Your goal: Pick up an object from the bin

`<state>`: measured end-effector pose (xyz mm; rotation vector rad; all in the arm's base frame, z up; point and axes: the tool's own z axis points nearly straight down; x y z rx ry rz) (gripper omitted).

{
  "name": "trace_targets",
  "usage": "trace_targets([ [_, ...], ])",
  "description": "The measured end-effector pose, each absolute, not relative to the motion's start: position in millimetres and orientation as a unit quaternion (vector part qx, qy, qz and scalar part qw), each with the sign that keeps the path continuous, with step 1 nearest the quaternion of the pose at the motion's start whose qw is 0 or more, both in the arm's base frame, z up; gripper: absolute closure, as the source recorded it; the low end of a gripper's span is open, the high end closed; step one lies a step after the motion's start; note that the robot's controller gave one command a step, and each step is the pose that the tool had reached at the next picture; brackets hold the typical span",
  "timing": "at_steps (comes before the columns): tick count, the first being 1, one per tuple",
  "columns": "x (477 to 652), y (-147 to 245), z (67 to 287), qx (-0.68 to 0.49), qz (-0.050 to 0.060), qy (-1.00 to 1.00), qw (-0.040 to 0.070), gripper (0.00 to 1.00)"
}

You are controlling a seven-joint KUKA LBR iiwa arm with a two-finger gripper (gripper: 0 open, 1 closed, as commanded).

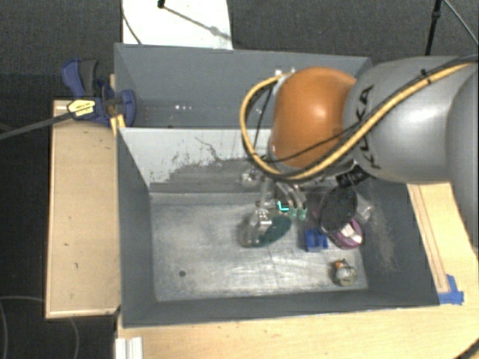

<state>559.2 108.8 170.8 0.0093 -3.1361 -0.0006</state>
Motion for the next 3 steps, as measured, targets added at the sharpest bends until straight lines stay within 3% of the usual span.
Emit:
trace_targets([
  [1, 570.5, 52.8, 71.6, 0.141, -0.001, -0.99, -0.003, 0.0],
  [2, 572.5, 54.5, 75.2, 0.139, -0.001, -0.99, -0.006, 1.0],
  [3, 574.4, 10.0, 213.8, 0.205, 0.001, -0.979, -0.005, 1.0],
])
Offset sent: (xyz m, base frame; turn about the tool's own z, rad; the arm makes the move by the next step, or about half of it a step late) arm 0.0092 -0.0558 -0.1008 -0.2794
